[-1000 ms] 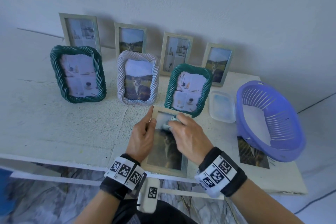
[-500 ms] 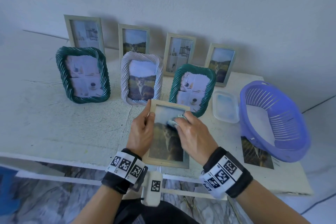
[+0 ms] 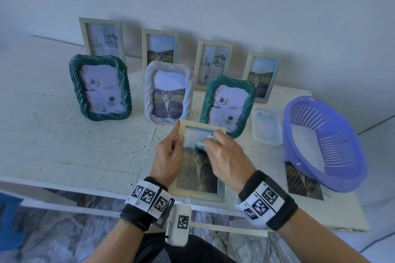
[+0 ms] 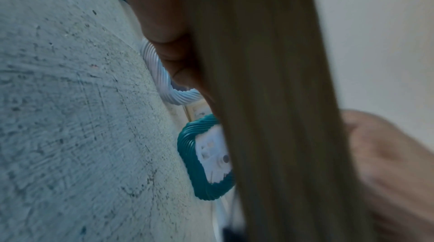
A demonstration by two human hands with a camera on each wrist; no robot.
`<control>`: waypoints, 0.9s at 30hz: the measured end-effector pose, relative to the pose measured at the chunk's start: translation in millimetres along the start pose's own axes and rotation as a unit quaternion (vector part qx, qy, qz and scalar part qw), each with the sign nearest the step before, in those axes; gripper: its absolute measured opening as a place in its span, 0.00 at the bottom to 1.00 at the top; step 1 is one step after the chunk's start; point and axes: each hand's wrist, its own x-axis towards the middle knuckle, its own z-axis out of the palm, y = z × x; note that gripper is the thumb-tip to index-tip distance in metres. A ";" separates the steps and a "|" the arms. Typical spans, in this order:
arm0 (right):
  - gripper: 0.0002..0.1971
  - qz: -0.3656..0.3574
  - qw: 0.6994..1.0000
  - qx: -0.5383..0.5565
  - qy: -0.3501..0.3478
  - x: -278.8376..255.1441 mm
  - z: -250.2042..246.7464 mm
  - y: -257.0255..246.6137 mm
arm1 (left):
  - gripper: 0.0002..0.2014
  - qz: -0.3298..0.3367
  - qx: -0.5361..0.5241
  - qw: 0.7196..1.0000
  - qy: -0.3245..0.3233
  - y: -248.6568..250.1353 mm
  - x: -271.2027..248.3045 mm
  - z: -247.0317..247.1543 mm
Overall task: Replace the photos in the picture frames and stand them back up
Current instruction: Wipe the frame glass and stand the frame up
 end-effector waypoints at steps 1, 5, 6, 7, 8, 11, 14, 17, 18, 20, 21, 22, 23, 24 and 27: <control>0.06 -0.019 1.000 0.017 -0.014 -6.8 1.7 -7.3 | 0.22 -0.001 0.002 1.000 -0.001 -0.1 0.4 0.0; 0.04 -0.119 0.989 0.046 -0.072 -30.6 5.6 -24.6 | 0.22 0.001 0.025 1.000 0.011 -2.1 -0.6 0.5; 0.06 -0.131 0.988 0.031 -0.075 -26.9 5.7 -21.7 | 0.22 0.001 0.024 1.000 0.009 -2.9 -0.9 1.2; 0.07 -0.133 0.988 0.014 -0.072 -19.9 5.5 -17.1 | 0.22 0.004 0.020 1.000 0.002 -3.3 -0.8 2.1; 0.08 -0.128 0.990 0.000 -0.063 -11.1 4.6 -12.4 | 0.22 0.006 0.011 1.000 -0.006 -4.2 -0.4 2.7; 0.07 -0.076 0.997 -0.025 -0.017 15.4 -0.1 -1.1 | 0.23 0.022 0.012 0.999 -0.020 -1.8 1.4 4.5; 0.06 -0.038 0.999 -0.039 0.009 29.0 -4.1 4.8 | 0.21 0.019 0.004 0.999 -0.026 5.5 -0.1 7.5; 0.06 -0.059 0.998 -0.020 -0.024 19.3 -1.7 1.6 | 0.21 0.010 -0.004 0.999 -0.031 4.9 -1.3 7.5; 0.06 -0.071 0.997 -0.010 -0.040 11.9 -0.3 -0.8 | 0.21 0.009 -0.003 1.000 -0.027 3.0 -1.1 7.6; 0.05 -0.086 0.994 0.026 -0.066 -5.8 3.0 -6.5 | 0.22 0.004 -0.005 1.000 -0.014 -1.2 -0.2 7.2; 0.05 -0.092 0.992 0.041 -0.076 -15.0 4.3 -9.3 | 0.23 -0.001 -0.008 1.000 -0.011 -2.0 0.3 6.8; 0.05 -0.098 0.990 0.049 -0.087 -23.3 4.8 -11.5 | 0.24 -0.005 -0.005 1.000 -0.009 -3.6 1.0 6.1; 0.06 -0.105 0.988 0.050 -0.098 -30.7 4.6 -12.7 | 0.23 -0.008 -0.004 1.000 -0.007 -5.4 1.7 5.3; 0.06 -0.112 0.987 0.046 -0.108 -36.6 4.0 -12.2 | 0.22 -0.010 -0.003 1.000 -0.004 -7.2 2.6 4.3; 0.06 -0.116 0.986 0.018 -0.117 -40.7 0.2 -3.5 | 0.21 -0.011 0.000 1.000 -0.005 -8.1 3.8 3.1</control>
